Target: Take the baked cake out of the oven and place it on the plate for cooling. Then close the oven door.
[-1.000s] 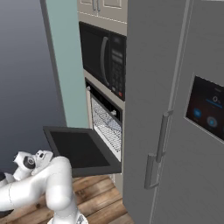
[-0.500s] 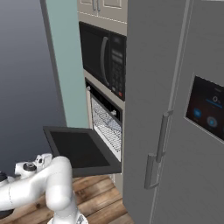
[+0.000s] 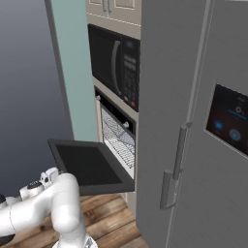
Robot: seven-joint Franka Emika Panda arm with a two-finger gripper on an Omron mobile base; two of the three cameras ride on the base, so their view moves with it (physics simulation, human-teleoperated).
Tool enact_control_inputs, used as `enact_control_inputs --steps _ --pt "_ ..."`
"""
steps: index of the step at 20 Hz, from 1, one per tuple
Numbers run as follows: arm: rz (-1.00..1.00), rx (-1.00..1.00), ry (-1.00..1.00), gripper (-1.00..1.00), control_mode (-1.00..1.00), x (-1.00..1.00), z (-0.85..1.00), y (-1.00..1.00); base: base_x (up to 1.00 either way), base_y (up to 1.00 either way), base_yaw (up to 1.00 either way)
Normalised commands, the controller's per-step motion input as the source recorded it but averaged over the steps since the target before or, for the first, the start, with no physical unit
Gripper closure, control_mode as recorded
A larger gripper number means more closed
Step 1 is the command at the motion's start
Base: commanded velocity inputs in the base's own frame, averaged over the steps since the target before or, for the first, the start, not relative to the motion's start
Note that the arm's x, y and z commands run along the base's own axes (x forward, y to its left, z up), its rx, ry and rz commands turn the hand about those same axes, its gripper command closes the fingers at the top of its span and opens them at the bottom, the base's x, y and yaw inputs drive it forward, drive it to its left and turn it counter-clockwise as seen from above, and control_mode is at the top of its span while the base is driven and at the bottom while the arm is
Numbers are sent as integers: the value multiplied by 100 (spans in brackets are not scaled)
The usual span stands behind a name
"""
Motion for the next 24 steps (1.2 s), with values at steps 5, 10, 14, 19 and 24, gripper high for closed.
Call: enact_control_inputs --steps 5,10,14,19,24 --pt "0 -14 -38 -100 -100 35 11 -67 0 0 0" --pt "0 -6 -21 -100 -100 47 50 -100 0 0 0" --pt "0 -2 -19 -100 -100 97 53 -100 0 0 0" --pt "0 0 -37 -100 -100 100 6 -100 0 0 0" --pt "-2 0 -34 -100 -100 100 -3 -100 0 0 0"
